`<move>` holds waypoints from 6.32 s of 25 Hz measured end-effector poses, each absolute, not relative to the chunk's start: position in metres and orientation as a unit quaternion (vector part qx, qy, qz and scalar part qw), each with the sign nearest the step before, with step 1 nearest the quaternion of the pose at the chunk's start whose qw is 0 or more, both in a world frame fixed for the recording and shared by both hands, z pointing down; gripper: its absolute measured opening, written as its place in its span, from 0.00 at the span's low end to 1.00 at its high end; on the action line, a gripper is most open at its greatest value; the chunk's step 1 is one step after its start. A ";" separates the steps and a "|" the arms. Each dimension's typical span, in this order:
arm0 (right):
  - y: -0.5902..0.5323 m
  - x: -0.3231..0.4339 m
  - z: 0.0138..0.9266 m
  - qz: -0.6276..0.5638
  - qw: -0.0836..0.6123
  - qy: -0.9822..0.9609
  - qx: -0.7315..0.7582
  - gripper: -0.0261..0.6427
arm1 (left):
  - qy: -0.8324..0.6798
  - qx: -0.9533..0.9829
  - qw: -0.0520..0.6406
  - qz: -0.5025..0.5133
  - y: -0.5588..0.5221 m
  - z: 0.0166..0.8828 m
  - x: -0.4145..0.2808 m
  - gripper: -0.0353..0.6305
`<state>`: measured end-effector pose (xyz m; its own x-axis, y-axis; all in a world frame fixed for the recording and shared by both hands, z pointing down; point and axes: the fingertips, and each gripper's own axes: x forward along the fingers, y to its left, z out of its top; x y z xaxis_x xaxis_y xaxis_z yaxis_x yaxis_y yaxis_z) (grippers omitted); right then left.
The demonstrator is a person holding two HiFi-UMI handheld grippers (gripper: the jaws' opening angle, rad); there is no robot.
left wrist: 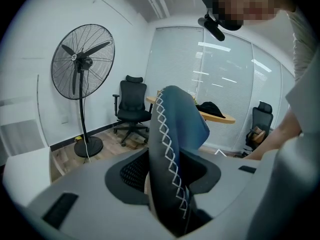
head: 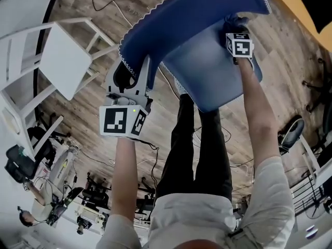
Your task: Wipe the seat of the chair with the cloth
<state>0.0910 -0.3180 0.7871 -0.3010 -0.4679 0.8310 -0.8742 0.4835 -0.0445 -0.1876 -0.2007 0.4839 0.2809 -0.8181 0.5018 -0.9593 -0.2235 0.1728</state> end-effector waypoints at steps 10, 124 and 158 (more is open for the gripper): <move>-0.307 0.082 0.784 0.249 0.388 -0.757 0.463 0.11 | -0.582 0.767 0.229 0.146 -0.200 0.482 -0.186 0.33; -0.066 0.024 0.782 0.063 0.581 -0.790 -0.187 0.11 | -0.664 0.702 0.212 0.143 -0.198 0.484 -0.191 0.33; -0.161 0.192 0.788 0.251 0.521 -0.811 0.092 0.11 | -0.698 0.664 0.222 0.152 -0.198 0.483 -0.196 0.34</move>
<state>0.1920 -0.1615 0.7878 -0.4409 0.1116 0.8906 -0.4113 0.8568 -0.3110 -0.1961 -0.1976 0.4828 -0.0207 -0.8591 0.5113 -0.9939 0.0732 0.0828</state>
